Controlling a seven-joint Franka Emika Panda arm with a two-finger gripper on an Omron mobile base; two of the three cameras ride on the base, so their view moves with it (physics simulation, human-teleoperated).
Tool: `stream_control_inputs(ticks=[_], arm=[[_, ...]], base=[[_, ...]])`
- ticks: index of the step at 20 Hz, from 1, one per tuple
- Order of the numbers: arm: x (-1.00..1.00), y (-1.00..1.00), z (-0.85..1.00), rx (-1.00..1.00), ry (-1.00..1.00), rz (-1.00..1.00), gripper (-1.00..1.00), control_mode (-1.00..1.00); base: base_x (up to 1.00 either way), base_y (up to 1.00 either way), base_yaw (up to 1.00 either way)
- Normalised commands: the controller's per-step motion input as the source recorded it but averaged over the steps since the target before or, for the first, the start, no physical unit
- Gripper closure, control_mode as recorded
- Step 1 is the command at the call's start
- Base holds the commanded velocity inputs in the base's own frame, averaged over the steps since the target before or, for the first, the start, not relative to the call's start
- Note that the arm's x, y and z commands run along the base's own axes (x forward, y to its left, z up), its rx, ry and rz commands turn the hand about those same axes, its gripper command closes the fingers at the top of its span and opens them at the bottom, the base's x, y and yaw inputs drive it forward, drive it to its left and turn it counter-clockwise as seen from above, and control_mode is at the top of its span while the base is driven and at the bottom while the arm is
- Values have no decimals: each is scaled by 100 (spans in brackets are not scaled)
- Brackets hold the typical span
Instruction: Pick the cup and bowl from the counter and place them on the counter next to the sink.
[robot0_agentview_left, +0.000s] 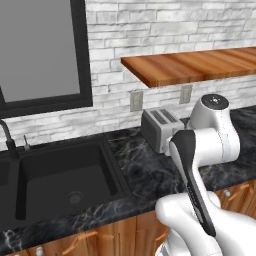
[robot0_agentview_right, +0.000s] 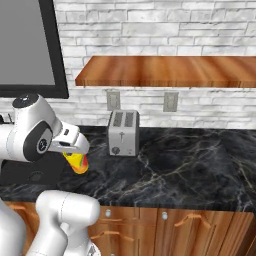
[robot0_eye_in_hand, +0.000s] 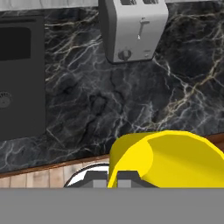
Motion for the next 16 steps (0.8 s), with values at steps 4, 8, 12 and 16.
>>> stream_control_inputs(ticks=[4, 8, 12, 16], arm=[[0, 0, 0, 0, 0, 0, 100, 100], [0, 0, 0, 0, 0, 0, 100, 100], [1, 0, -7, 1, 0, 0, 100, -100], [24, 2, -50, 14, 0, 3, 100, -100]], base=[[0, 0, 0], [0, 0, 0], [0, 0, 0], [0, 0, 0]])
